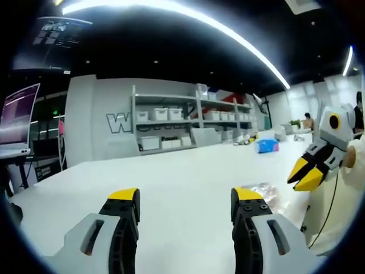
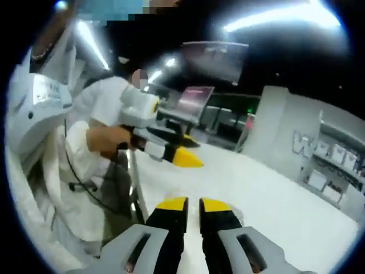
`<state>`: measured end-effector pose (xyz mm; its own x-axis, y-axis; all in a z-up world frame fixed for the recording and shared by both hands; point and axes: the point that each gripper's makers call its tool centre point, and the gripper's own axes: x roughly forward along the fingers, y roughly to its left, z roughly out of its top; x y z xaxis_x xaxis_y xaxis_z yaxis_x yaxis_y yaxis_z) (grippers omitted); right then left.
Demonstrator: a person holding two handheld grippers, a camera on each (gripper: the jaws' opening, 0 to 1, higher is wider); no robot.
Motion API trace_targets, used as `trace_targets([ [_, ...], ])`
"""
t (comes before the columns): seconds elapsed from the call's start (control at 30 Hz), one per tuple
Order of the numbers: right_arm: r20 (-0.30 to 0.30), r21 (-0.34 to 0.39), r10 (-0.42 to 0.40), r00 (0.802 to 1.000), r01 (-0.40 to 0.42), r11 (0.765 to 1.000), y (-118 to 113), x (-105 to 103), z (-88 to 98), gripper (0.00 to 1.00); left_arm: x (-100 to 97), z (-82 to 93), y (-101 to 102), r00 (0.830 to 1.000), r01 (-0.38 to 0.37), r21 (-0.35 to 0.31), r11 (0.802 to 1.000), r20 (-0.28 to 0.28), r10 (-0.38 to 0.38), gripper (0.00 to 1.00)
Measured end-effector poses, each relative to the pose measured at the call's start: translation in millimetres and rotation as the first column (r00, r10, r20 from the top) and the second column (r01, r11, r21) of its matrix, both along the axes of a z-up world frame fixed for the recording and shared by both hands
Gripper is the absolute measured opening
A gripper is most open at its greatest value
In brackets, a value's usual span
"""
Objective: Open the resealable bag by pulling the two sides of the seal apart until the entire bag opening is separated and visibly accessible.
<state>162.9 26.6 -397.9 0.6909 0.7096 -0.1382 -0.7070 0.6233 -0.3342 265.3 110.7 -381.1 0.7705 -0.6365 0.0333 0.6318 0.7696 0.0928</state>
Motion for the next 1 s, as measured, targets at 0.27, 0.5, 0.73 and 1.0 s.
trace_targets([
  [0.27, -0.080, -0.018, 0.023, 0.997, -0.024, 1.000, 23, 2, -8.3, 0.04, -2.4, 2.2, 3, 1.000, -0.006, 0.000, 1.000, 0.007, 0.006, 0.64],
  [0.5, -0.092, -0.074, 0.009, 0.996, -0.016, 0.997, 35, 3, -16.8, 0.04, -3.1, 2.3, 3, 1.000, -0.001, 0.003, 1.000, 0.008, 0.001, 0.64],
  [0.73, -0.137, -0.082, 0.001, 0.991, -0.012, 0.997, 34, 8, -24.5, 0.04, -3.6, 3.8, 3, 1.000, 0.000, -0.002, 1.000, 0.011, 0.000, 0.64],
  [1.0, -0.149, -0.088, 0.002, 0.989, -0.015, 0.996, 37, 8, -30.2, 0.04, -3.1, 1.1, 4, 1.000, -0.001, 0.000, 1.000, 0.006, 0.001, 0.64],
])
